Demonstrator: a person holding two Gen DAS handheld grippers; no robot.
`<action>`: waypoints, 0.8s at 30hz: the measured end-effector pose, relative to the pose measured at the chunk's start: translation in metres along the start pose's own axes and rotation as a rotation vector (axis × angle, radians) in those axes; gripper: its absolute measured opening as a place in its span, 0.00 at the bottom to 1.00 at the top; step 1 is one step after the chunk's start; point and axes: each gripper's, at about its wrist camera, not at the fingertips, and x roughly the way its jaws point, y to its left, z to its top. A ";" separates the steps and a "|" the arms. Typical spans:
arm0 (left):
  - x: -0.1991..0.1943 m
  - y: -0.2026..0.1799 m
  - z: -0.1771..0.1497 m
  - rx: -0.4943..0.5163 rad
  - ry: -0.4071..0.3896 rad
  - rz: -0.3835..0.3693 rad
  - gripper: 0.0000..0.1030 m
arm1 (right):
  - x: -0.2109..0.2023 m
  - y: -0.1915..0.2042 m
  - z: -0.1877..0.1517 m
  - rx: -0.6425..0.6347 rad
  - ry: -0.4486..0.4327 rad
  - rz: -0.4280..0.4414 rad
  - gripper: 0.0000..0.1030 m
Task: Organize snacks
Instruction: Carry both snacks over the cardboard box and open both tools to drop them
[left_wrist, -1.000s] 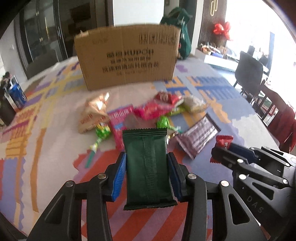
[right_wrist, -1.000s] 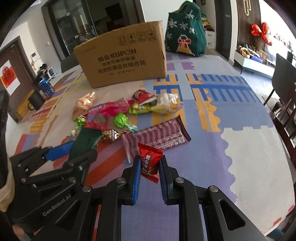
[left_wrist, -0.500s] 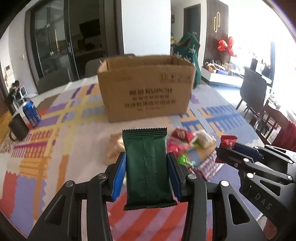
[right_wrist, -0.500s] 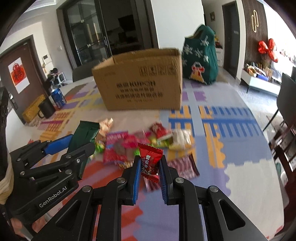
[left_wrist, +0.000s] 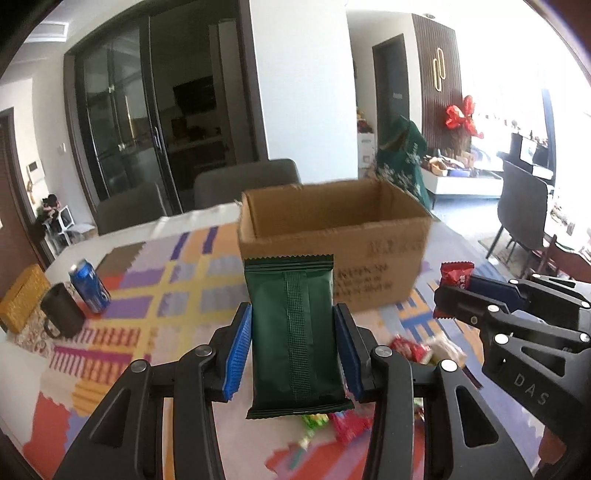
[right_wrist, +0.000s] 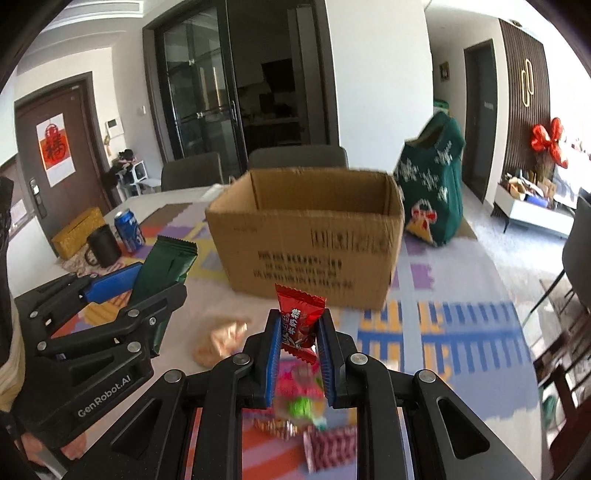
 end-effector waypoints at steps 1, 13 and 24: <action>0.002 0.003 0.006 -0.006 -0.003 0.000 0.42 | 0.002 0.001 0.005 -0.004 -0.005 0.004 0.20; 0.031 0.023 0.062 -0.005 -0.016 -0.005 0.42 | 0.032 -0.002 0.074 -0.015 -0.042 0.025 0.20; 0.095 0.032 0.105 0.003 0.062 -0.034 0.42 | 0.086 -0.021 0.119 0.027 0.014 0.035 0.20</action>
